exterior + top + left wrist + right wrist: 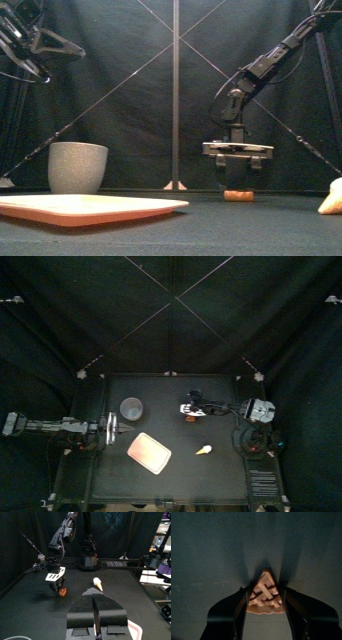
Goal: Pick the pie then place it on the pink plate
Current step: Place pie on the pink plate
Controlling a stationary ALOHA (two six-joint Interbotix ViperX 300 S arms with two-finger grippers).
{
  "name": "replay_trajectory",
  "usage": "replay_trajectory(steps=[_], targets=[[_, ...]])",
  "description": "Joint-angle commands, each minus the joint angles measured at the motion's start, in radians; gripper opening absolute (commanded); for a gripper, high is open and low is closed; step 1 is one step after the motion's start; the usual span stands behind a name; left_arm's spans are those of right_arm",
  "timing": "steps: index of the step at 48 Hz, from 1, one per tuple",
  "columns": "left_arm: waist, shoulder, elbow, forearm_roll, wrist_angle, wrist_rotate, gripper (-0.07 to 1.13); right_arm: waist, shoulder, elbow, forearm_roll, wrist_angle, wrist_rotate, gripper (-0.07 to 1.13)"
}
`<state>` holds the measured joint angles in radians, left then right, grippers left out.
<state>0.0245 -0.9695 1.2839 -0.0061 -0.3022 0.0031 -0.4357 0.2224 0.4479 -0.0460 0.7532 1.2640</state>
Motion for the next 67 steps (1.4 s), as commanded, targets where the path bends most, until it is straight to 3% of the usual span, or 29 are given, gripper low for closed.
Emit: replay_trajectory(steps=[1, 8, 18, 32, 45, 56, 67], targets=[[0.002, 0.002, -0.014, 0.000, -0.011, 0.000, 0.06, 0.025, -0.028, -0.020, -0.014, -0.002, 0.000, 0.74], [0.003, 0.002, -0.014, 0.000, -0.011, 0.000, 0.06, 0.095, -0.052, -0.048, -0.058, -0.005, -0.002, 0.73], [0.014, 0.002, -0.014, 0.002, -0.011, 0.003, 0.06, 0.264, -0.072, -0.153, -0.164, -0.012, 0.000, 0.73], [0.040, 0.002, -0.017, 0.003, -0.011, 0.003, 0.06, 0.457, 0.031, -0.360, -0.250, -0.054, 0.003, 0.73], [0.052, 0.002, -0.018, 0.005, -0.011, 0.003, 0.06, 0.520, 0.167, -0.526, -0.238, -0.077, -0.003, 0.73], [0.052, 0.000, -0.017, 0.008, -0.011, 0.003, 0.06, 0.546, 0.225, -0.568, -0.155, -0.080, -0.008, 0.74], [0.052, 0.002, -0.020, 0.020, -0.011, 0.005, 0.06, 0.566, 0.238, -0.577, -0.163, -0.067, -0.006, 0.81]])
